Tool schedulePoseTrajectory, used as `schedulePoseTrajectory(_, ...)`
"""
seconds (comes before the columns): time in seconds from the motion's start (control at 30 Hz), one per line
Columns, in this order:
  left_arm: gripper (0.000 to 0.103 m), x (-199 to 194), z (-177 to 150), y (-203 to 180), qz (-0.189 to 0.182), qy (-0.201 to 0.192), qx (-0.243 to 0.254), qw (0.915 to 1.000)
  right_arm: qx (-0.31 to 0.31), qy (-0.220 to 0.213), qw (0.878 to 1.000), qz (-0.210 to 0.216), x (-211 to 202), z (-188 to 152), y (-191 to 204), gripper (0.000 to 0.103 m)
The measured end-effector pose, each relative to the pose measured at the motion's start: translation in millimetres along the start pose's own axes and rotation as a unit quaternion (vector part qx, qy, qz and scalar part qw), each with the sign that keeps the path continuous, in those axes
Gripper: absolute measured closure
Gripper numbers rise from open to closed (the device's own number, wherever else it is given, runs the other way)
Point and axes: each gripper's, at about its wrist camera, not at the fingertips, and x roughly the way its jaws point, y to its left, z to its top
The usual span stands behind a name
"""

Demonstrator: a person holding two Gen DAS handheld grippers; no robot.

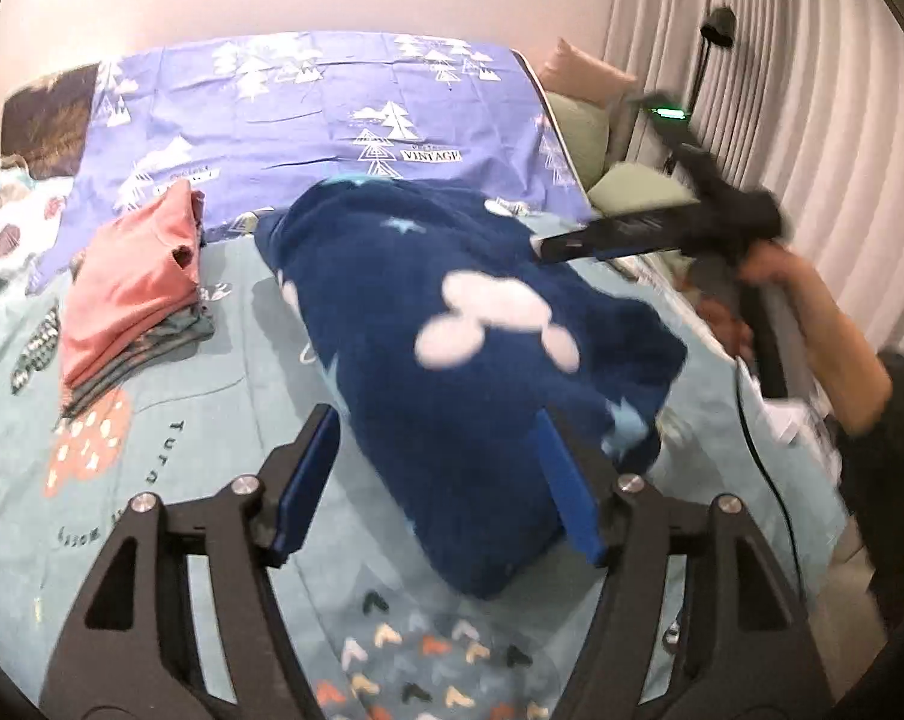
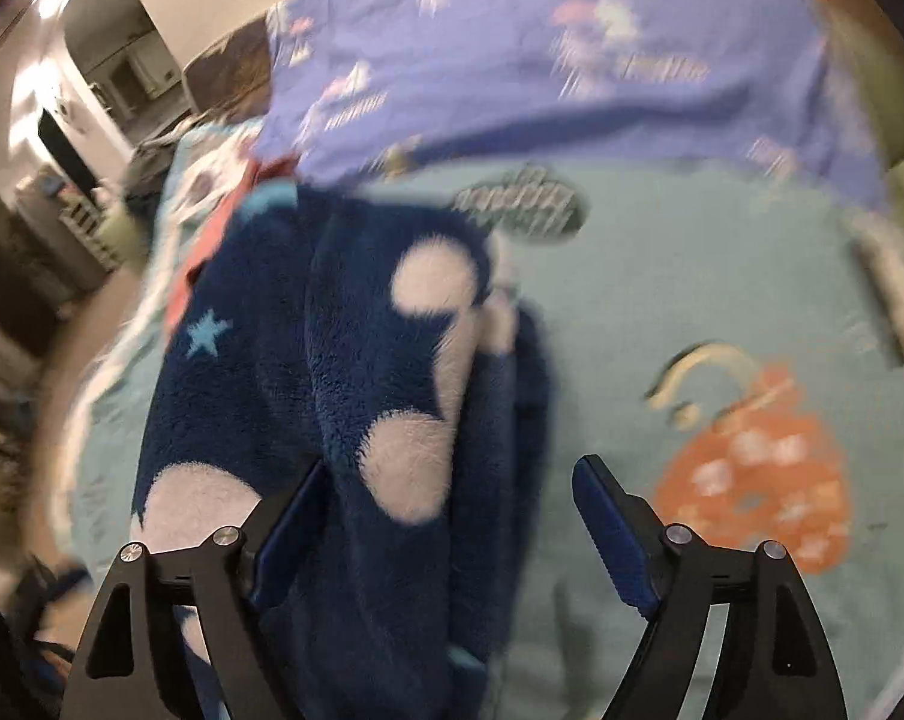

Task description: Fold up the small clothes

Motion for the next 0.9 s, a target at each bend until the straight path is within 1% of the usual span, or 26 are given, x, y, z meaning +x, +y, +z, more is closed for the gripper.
schedulePoseTrajectory(0.03, 0.035, 3.4, 0.8, 2.0, -0.004, 0.000, 0.001, 1.0000, -0.014, -0.027, 0.999, -0.019, -14.7, -2.2, 6.3, 0.020)
schedulePoseTrajectory(0.07, 0.035, 8.6, 5.2, 2.0, -0.013, 0.003, 0.003, 0.9999, -0.025, -0.054, 0.998, -0.017, -30.8, -5.2, 12.3, 0.020)
schedulePoseTrajectory(0.1, 0.035, 13.3, 9.9, 3.0, -0.025, 0.005, 0.004, 0.9997, -0.029, -0.080, 0.996, 0.001, -47.3, -9.6, 18.0, 0.021)
schedulePoseTrajectory(0.13, 0.035, 16.9, 13.1, 2.8, -0.034, 0.006, 0.002, 0.9994, -0.028, -0.094, 0.995, 0.023, -57.9, -13.5, 22.3, 0.021)
schedulePoseTrajectory(0.17, 0.035, 21.4, 15.8, 4.5, -0.039, 0.009, -0.002, 0.9992, -0.032, -0.100, 0.993, 0.048, -65.7, -18.3, 27.8, 0.023)
schedulePoseTrajectory(0.23, 0.035, 28.3, 18.1, 5.9, -0.052, 0.020, -0.016, 0.9983, -0.061, -0.089, 0.990, 0.091, -68.5, -31.4, 42.1, 0.031)
schedulePoseTrajectory(0.27, 0.035, 35.3, 20.2, 9.1, -0.068, 0.028, -0.031, 0.9968, -0.075, -0.082, 0.989, 0.092, -65.0, -37.8, 49.1, 0.044)
schedulePoseTrajectory(0.3, 0.035, 38.0, 18.8, 12.9, -0.084, 0.036, -0.047, 0.9947, -0.096, -0.071, 0.990, 0.078, -57.5, -48.3, 56.2, 0.060)
schedulePoseTrajectory(0.37, 0.035, 39.5, 13.9, 25.2, -0.109, 0.048, -0.081, 0.9896, -0.116, -0.041, 0.991, 0.059, -39.8, -64.1, 61.7, 0.072)
schedulePoseTrajectory(0.43, 0.035, 37.0, 13.1, 38.8, -0.134, 0.049, -0.118, 0.9828, -0.110, -0.021, 0.992, 0.064, -24.7, -79.3, 58.9, 0.074)
schedulePoseTrajectory(0.53, 0.035, 34.9, 18.5, 61.9, -0.175, 0.042, -0.180, 0.9672, -0.093, -0.019, 0.993, 0.067, -15.1, -93.4, 47.6, 0.074)
schedulePoseTrajectory(0.57, 0.035, 34.6, 21.3, 65.8, -0.183, 0.041, -0.189, 0.9638, -0.087, -0.018, 0.994, 0.071, -12.7, -97.4, 43.8, 0.074)
schedulePoseTrajectory(0.6, 0.035, 34.7, 24.5, 66.7, -0.183, 0.039, -0.191, 0.9637, -0.086, -0.017, 0.994, 0.071, -10.3, -98.8, 41.8, 0.074)
schedulePoseTrajectory(0.67, 0.035, 35.1, 33.5, 63.0, -0.174, 0.033, -0.179, 0.9678, -0.101, -0.016, 0.993, 0.055, -8.3, -103.6, 45.8, 0.074)
schedulePoseTrajectory(0.73, 0.035, 37.9, 40.8, 56.0, -0.181, 0.034, -0.169, 0.9683, -0.112, -0.019, 0.993, 0.043, -11.5, -107.2, 50.0, 0.074)
schedulePoseTrajectory(0.8, 0.035, 46.1, 47.3, 50.6, -0.193, 0.037, -0.163, 0.9668, -0.113, -0.020, 0.993, 0.040, -15.3, -106.1, 54.7, 0.073)
schedulePoseTrajectory(0.9, 0.035, 62.5, 57.1, 39.0, -0.185, 0.045, -0.145, 0.9710, -0.111, -0.017, 0.993, 0.042, -16.5, -104.4, 54.4, 0.073)
